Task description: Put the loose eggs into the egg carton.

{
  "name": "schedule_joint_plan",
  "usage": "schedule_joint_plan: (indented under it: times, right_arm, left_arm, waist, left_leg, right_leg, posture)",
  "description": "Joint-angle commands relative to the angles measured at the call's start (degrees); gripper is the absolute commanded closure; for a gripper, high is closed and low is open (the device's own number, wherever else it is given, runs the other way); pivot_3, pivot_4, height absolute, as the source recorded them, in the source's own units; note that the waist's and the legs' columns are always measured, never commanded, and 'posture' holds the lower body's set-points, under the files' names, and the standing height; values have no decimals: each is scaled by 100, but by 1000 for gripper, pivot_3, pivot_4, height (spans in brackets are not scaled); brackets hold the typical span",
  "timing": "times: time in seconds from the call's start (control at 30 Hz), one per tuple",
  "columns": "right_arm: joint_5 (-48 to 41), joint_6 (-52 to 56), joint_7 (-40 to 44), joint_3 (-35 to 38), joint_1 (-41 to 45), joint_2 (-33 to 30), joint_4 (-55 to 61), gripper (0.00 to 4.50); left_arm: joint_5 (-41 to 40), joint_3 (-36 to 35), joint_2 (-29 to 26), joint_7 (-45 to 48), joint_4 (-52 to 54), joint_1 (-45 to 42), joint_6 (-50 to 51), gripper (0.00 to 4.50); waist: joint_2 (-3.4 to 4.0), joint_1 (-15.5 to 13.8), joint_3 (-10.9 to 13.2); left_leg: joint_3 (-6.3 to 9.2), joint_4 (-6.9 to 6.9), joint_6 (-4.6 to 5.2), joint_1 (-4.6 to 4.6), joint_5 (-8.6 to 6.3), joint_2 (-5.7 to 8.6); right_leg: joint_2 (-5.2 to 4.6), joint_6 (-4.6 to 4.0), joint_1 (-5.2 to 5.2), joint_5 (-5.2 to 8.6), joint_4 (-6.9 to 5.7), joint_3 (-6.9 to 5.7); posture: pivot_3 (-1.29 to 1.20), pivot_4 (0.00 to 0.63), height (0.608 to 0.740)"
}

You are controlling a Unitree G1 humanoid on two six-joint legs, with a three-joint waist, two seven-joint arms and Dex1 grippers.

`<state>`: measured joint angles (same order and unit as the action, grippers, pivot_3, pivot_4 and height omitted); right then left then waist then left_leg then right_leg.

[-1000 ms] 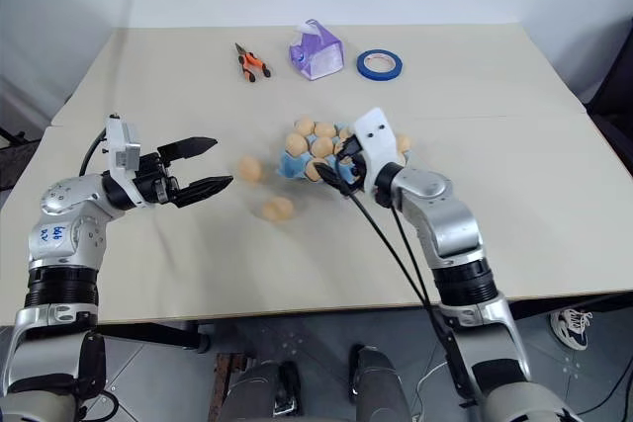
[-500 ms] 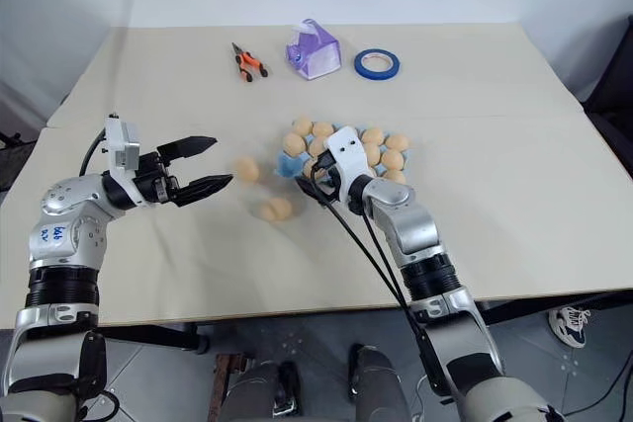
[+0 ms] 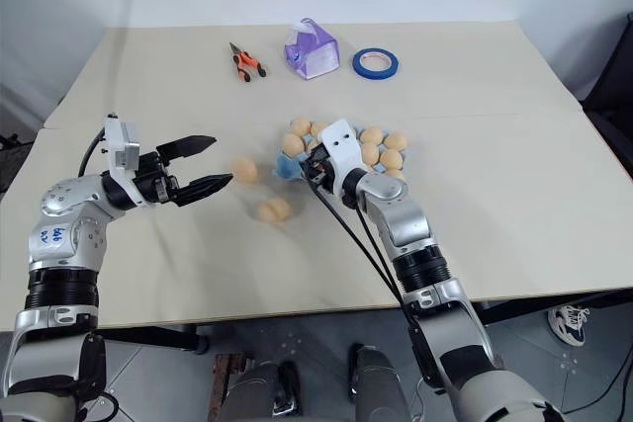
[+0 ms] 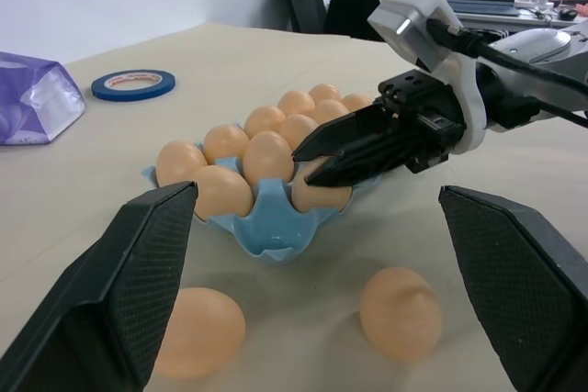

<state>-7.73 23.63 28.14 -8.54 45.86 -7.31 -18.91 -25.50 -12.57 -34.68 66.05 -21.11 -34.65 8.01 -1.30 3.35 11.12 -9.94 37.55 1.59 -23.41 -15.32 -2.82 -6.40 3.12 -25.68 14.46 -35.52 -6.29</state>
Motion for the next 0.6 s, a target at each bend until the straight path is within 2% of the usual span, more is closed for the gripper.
schedule_joint_plan:
  times: [0.03,0.07,0.1,0.27,0.3,0.4,0.6]
  right_arm:
    - [26,-8,57,-30,59,22,301,4112]
    - [14,39,63,-26,72,12,393,4449]
    - [-7,94,86,-25,78,-2,489,4481]
    - [47,376,251,-124,54,-162,818,4481]
    - [74,507,262,-158,57,-208,868,4322]
    - [109,933,372,-284,114,-384,1066,3604]
    - [-3,1505,460,-244,278,-526,1563,1394]
  left_arm:
    - [-144,-132,-44,-23,203,19,-65,0]
    - [-144,-130,-42,-25,205,21,-68,0]
    - [-145,-129,-39,-30,207,20,-66,0]
    - [-141,-121,-31,-44,199,14,-69,0]
    - [-141,-122,-29,-47,198,14,-71,0]
    - [-145,-124,-28,-53,213,24,-69,0]
    - [-166,-138,-26,-68,270,76,-54,0]
  waist:
    - [0,-1,0]
    - [0,-2,0]
    - [0,-4,0]
    - [0,-9,0]
    - [0,-10,0]
    - [0,-11,0]
    - [0,-7,0]
  left_leg:
    - [0,-3,-1,0,1,0]
    - [0,-7,-3,0,3,0]
    - [0,-10,-5,1,4,1]
    - [-1,-23,15,0,19,1]
    - [-1,-26,15,0,20,1]
    - [-1,-29,15,0,20,2]
    - [-2,-31,15,-1,20,1]
  right_leg:
    - [0,0,0,0,1,0]
    - [1,0,0,0,2,0]
    - [1,0,0,0,2,-1]
    - [2,0,-5,0,8,-1]
    - [2,0,-5,0,10,-2]
    - [2,0,-5,0,13,-3]
    - [3,0,-9,0,14,-2]
  posture:
    - [0,150,740]
    - [0,150,740]
    - [0,150,740]
    - [0,150,740]
    - [0,150,740]
    - [0,150,740]
    - [0,150,740]
